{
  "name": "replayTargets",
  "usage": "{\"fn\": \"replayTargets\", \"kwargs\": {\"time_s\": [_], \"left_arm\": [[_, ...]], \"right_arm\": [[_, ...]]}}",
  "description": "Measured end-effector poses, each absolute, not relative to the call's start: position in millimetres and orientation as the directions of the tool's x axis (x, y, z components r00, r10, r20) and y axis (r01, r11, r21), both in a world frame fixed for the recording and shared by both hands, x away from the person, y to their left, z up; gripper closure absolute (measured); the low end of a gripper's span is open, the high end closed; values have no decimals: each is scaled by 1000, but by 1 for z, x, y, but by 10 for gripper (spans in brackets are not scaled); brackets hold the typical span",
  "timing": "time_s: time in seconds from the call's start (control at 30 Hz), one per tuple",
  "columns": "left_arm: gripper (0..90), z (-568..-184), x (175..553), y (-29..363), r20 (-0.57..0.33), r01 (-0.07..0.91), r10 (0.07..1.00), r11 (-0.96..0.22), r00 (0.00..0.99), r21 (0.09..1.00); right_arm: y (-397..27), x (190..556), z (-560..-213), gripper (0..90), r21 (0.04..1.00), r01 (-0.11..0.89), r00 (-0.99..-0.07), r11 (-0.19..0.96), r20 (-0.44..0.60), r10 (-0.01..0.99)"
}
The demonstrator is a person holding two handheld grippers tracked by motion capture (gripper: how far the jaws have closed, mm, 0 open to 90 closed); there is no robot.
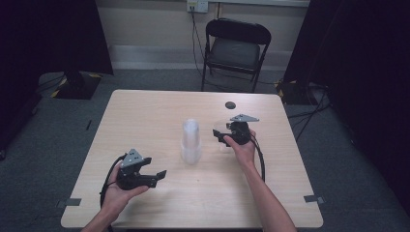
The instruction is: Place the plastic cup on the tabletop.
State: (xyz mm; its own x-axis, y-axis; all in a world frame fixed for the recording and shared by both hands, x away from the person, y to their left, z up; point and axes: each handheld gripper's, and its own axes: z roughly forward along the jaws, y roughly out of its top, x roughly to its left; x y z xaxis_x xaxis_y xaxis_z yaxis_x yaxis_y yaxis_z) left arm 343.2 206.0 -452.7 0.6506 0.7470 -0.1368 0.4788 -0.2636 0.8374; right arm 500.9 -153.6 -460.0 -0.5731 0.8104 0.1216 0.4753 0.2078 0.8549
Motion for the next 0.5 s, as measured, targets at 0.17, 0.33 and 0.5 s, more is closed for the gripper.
{"fn": "replayTargets", "kwargs": {"time_s": [0.17, 0.33, 0.5], "left_arm": [[202, -455, 342, 208, -140, 480, 752, -255, 644, 839], [202, -455, 342, 208, -138, 478, 753, -254, 643, 841], [203, -455, 341, 208, -138, 477, 753, -254, 644, 841]], "right_arm": [[-153, 500, -465, 285, 853, 477, -573, 211, 120, 810], [-154, 496, -466, 270, 853, 474, -584, 218, 119, 803], [-159, 491, -469, 262, 847, 480, -584, 229, 114, 803]]}}
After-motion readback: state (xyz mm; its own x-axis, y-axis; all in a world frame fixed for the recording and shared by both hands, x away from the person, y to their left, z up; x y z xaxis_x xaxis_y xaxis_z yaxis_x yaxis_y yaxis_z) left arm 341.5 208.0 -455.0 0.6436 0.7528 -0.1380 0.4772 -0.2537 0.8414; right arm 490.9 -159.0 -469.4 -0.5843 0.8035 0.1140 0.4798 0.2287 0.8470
